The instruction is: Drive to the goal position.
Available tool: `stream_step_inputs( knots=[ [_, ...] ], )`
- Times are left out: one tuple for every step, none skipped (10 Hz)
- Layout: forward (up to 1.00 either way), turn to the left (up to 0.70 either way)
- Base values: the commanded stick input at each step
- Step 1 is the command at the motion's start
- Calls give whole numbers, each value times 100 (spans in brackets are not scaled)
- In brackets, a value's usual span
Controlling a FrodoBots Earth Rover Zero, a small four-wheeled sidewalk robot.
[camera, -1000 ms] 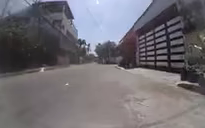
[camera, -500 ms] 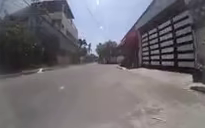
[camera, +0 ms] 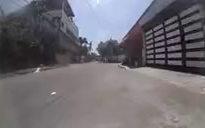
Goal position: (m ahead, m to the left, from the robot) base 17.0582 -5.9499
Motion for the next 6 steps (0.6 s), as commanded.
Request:
stream_step_inputs(
  knots=[
    [85, 0],
    [85, 0],
    [85, 0],
    [85, 0],
    [85, 0],
    [85, 0]
  ],
)
